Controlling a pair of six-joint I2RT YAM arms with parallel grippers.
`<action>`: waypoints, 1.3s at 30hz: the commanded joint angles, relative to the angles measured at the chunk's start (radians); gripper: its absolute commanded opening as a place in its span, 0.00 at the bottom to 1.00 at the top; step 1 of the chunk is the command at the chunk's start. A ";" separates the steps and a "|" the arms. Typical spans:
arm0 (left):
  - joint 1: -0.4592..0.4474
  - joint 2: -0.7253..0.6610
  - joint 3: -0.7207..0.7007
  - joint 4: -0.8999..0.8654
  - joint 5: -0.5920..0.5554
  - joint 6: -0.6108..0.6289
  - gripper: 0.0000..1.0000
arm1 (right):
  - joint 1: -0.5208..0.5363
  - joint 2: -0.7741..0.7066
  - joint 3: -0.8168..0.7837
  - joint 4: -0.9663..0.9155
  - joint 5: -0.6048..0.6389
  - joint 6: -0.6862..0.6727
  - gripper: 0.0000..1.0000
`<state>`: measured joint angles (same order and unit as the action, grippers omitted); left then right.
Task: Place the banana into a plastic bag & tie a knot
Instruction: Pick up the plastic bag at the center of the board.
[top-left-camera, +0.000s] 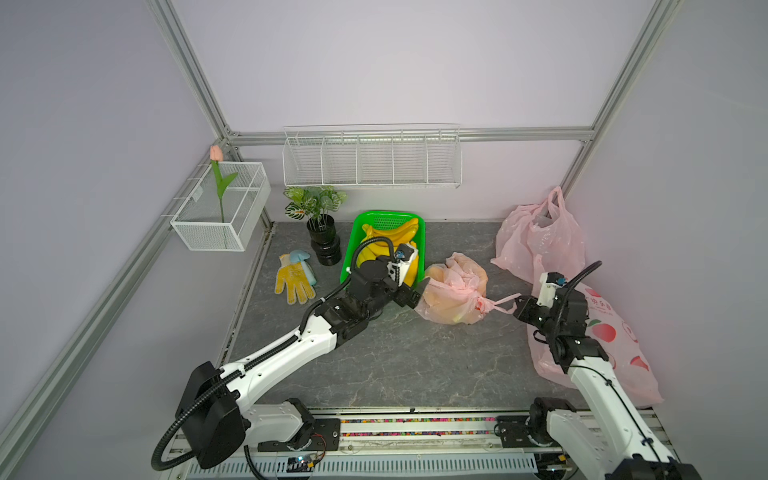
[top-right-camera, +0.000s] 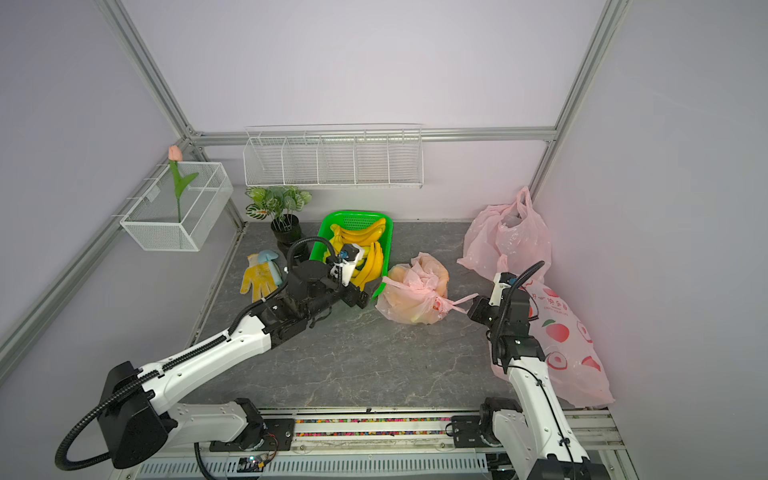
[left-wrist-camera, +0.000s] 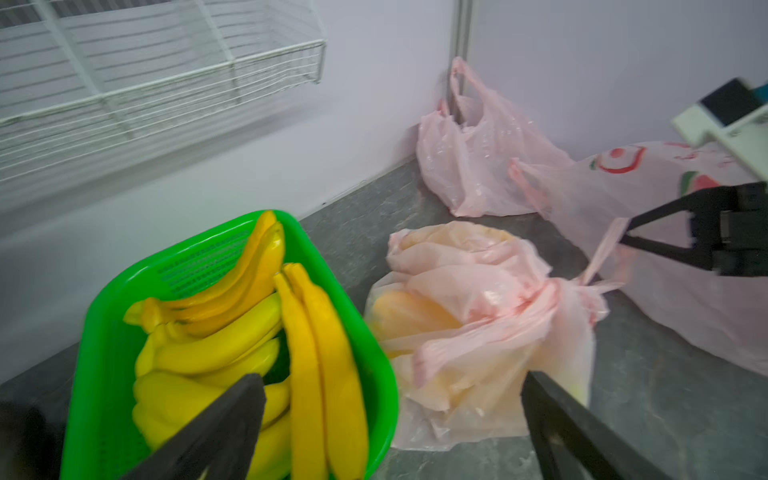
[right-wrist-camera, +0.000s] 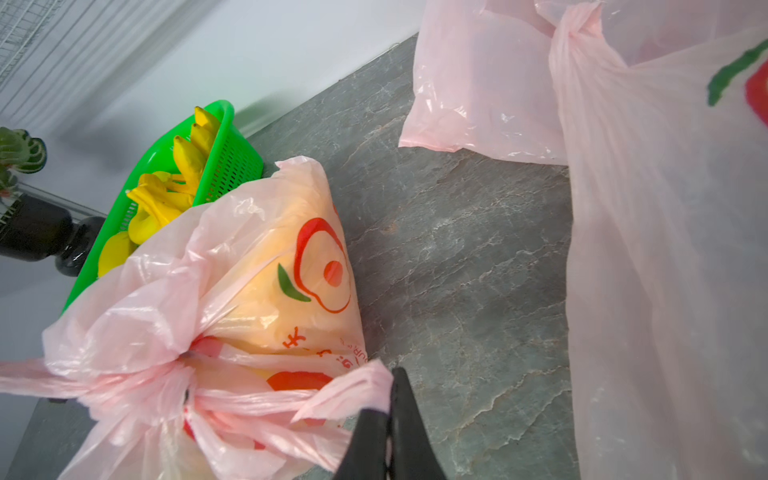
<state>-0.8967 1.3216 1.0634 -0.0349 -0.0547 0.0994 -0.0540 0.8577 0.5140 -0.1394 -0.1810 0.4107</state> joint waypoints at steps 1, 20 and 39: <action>-0.076 0.131 0.145 -0.176 0.014 0.048 1.00 | 0.009 -0.019 -0.005 0.039 -0.028 -0.009 0.07; -0.148 0.868 0.998 -0.691 -0.121 -0.073 0.98 | 0.016 -0.066 -0.051 0.077 -0.032 0.004 0.07; -0.216 0.735 0.958 -0.628 -0.163 -0.138 0.00 | 0.038 -0.119 0.036 -0.087 -0.046 0.014 0.63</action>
<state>-1.0744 2.1628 2.0369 -0.7235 -0.1860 -0.0196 -0.0216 0.7677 0.5045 -0.1596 -0.2066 0.4232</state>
